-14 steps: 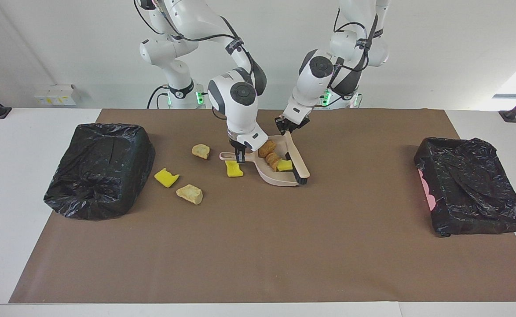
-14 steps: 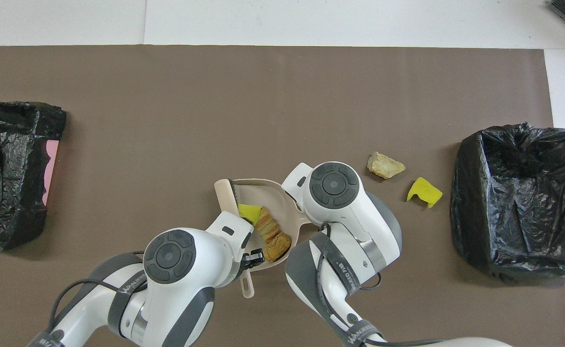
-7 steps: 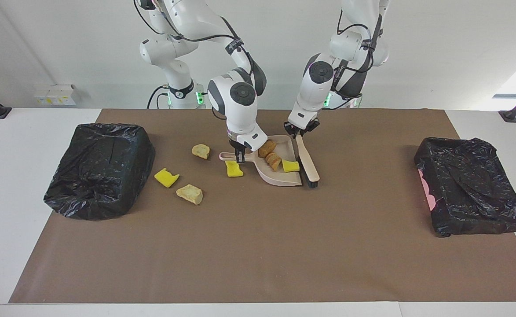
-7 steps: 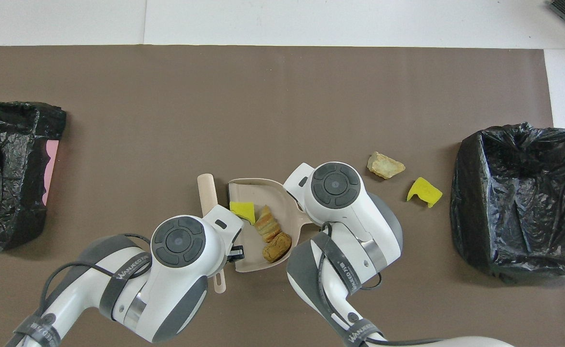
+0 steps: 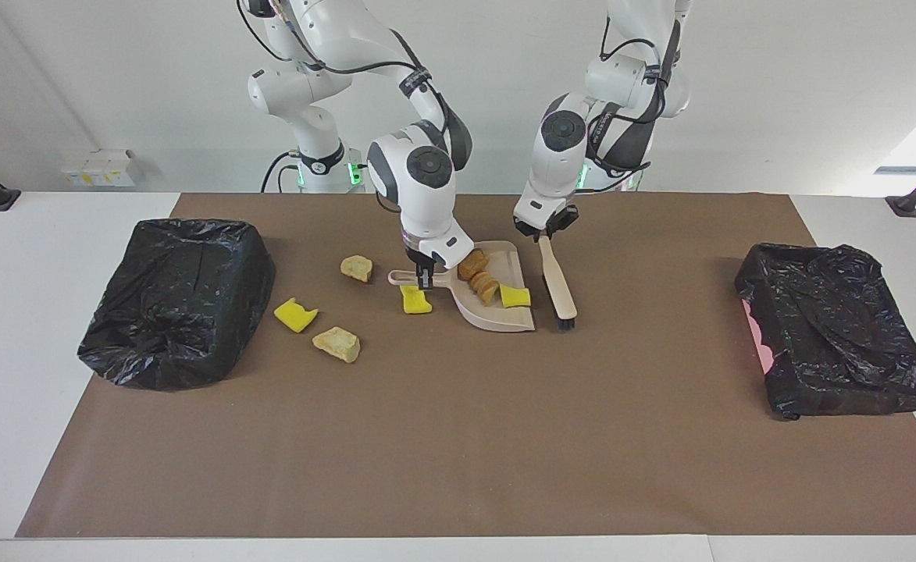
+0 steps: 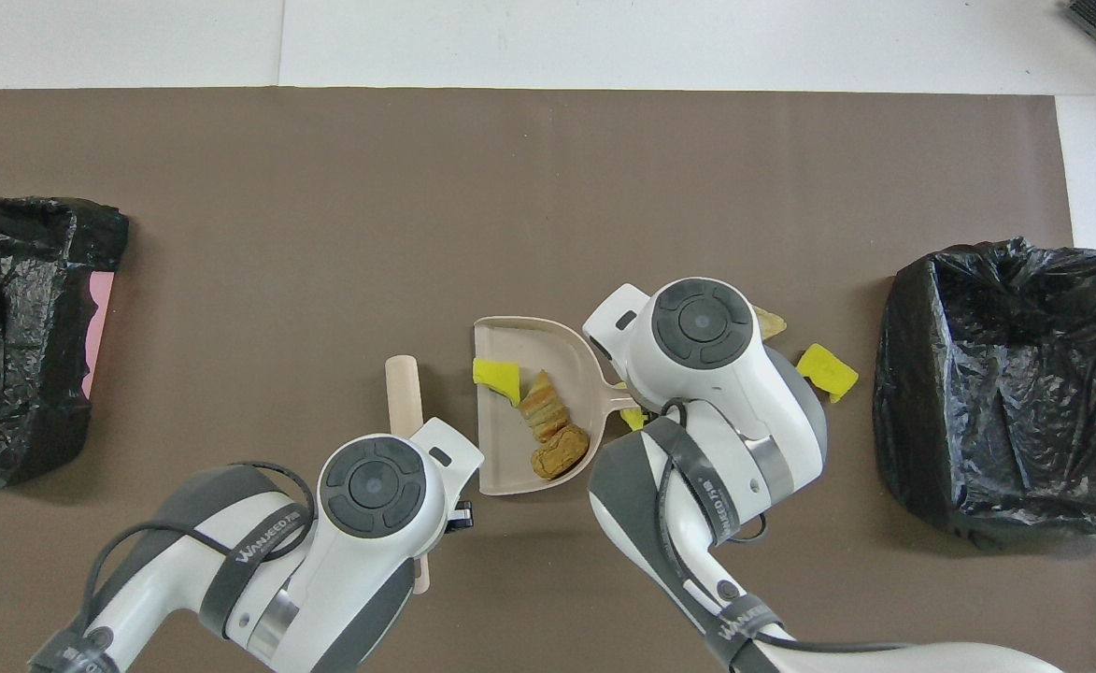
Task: Sweep and dump trash in bin
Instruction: 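Carry the loaded dustpan toward the bin with the right gripper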
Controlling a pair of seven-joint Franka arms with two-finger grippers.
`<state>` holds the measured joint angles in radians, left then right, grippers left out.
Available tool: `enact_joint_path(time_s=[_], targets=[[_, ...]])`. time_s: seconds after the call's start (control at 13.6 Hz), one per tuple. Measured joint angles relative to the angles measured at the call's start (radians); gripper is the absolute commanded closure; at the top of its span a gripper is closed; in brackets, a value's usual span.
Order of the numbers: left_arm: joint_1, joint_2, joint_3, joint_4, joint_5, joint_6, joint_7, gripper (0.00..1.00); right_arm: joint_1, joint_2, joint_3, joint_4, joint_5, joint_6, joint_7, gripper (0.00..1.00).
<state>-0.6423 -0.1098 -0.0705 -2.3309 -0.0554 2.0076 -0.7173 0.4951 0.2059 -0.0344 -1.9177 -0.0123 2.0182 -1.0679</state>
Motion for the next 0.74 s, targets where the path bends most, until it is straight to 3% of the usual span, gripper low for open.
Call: enact_joint_path(time_s=[0.44, 0.74], targets=[[-0.201, -0.129, -0.009, -0.153, -0.056, 0.077, -0.156, 1.00, -0.138, -0.028, -0.001, 0.099, 0.006, -0.093, -0.089, 1.00], [-0.305, -0.154, -0.011, -0.253, -0.090, 0.213, -0.220, 1.00, -0.228, -0.028, -0.001, 0.138, 0.047, -0.134, -0.176, 1.00]])
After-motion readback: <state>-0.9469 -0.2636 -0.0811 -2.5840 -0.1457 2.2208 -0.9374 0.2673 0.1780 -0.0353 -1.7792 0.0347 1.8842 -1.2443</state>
